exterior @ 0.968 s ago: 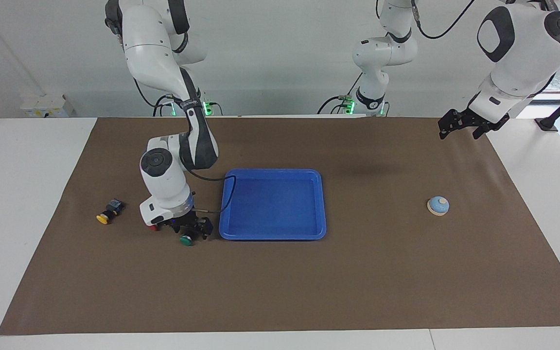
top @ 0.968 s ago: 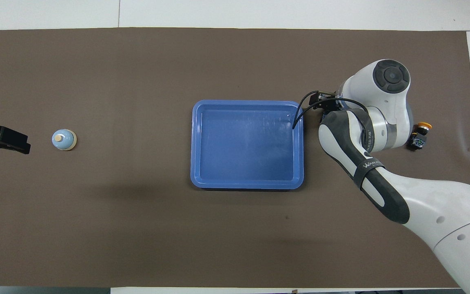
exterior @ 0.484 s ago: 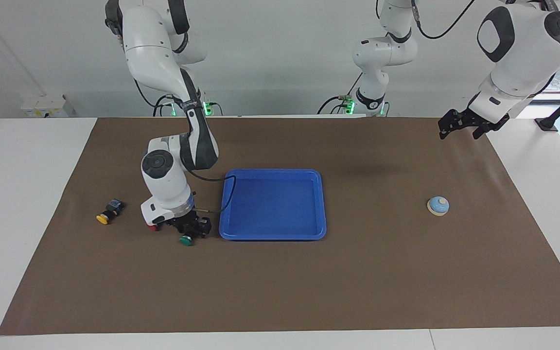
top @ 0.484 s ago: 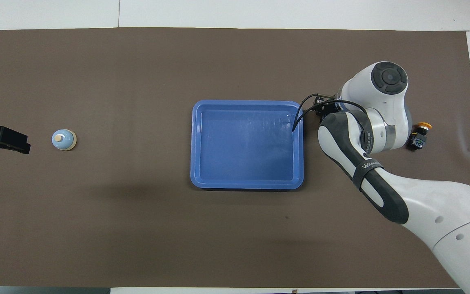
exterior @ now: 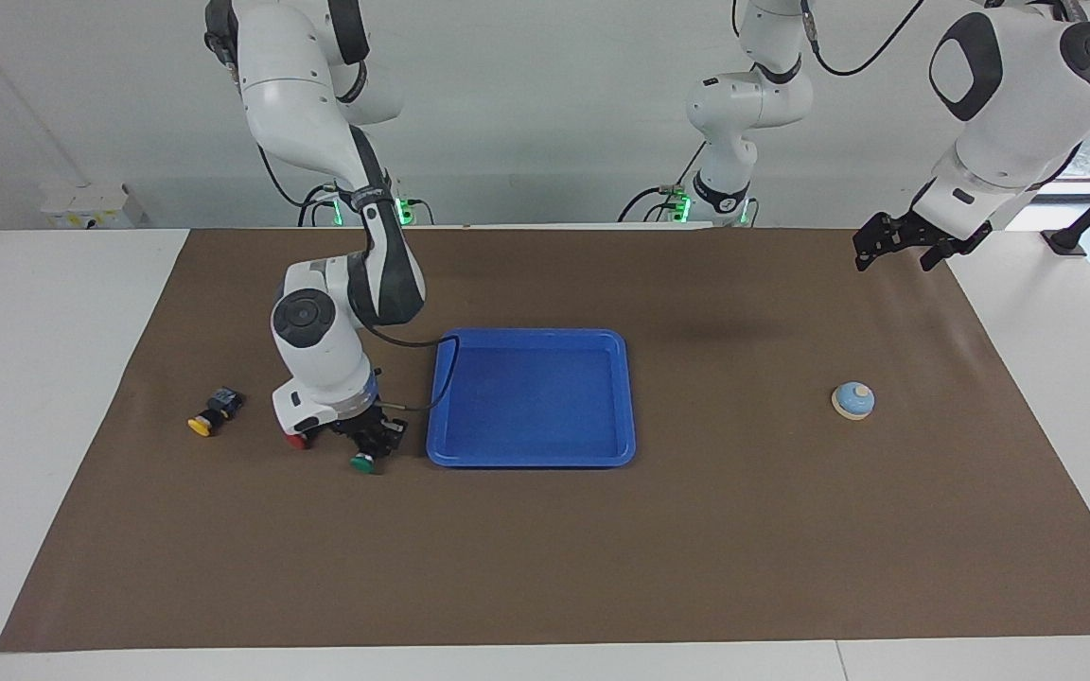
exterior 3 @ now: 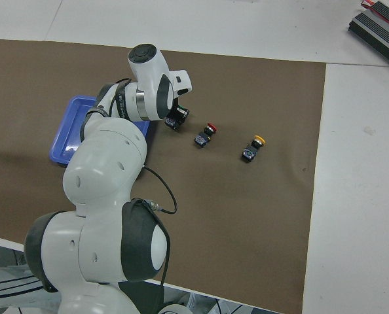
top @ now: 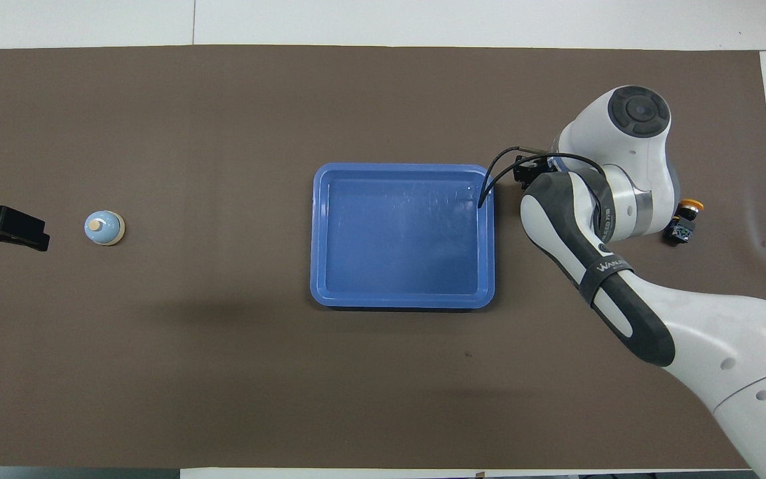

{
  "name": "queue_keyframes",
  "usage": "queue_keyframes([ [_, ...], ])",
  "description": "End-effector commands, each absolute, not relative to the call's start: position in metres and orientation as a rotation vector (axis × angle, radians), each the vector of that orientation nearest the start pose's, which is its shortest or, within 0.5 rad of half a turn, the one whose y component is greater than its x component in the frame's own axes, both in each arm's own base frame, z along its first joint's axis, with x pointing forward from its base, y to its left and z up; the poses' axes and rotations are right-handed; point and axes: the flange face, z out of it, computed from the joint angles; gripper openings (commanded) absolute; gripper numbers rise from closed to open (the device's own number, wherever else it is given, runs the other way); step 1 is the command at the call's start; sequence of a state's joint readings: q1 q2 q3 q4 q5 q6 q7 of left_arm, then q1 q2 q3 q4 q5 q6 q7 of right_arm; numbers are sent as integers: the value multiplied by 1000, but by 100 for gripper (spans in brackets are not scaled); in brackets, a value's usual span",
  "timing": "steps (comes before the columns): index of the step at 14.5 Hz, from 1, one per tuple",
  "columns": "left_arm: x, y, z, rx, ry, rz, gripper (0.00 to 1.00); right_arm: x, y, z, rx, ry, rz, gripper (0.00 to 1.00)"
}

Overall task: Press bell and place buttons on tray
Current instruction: 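Lift the green button and carry it over the blue tray, then lower the green button into the tray and open the right gripper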

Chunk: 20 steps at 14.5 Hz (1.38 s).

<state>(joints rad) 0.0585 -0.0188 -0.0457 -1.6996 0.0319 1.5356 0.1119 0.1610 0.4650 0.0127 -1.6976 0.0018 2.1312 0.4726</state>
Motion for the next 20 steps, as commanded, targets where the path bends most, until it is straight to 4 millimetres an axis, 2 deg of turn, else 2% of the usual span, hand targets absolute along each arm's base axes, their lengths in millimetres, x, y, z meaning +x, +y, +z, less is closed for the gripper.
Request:
queue_keyframes([
  [1, 534, 11, 575, -3097, 147, 220, 100, 670, 159, 379, -3085, 360, 106, 0],
  [3, 534, 11, 575, -3097, 147, 220, 100, 658, 208, 384, -3097, 242, 116, 0],
  [4, 533, 11, 576, -3097, 147, 218, 100, 649, 238, 383, -3100, 173, 101, 0],
  [5, 533, 11, 576, -3097, 147, 218, 100, 640, 256, 377, -3105, 120, 101, 0],
  [9, 534, 11, 575, -3097, 147, 220, 100, 614, 282, 340, -3109, 9, 96, 0],
  [10, 533, 11, 576, -3097, 147, 218, 100, 608, 282, 328, -3109, -1, 95, 0],
  [14, 533, 11, 576, -3097, 147, 218, 100, 585, 273, 301, -3106, -3, 77, 0],
  [17, 533, 11, 576, -3097, 147, 218, 100, 577, 272, 295, -3108, 61, 88, 0],
  [18, 533, 11, 576, -3097, 147, 218, 100, 577, 273, 296, -3110, 85, 95, 55],
  [19, 533, 11, 576, -3097, 147, 218, 100, 577, 273, 299, -3110, 102, 97, 100],
  [20, 533, 11, 576, -3097, 147, 218, 100, 579, 274, 310, -3110, 131, 95, 100],
])
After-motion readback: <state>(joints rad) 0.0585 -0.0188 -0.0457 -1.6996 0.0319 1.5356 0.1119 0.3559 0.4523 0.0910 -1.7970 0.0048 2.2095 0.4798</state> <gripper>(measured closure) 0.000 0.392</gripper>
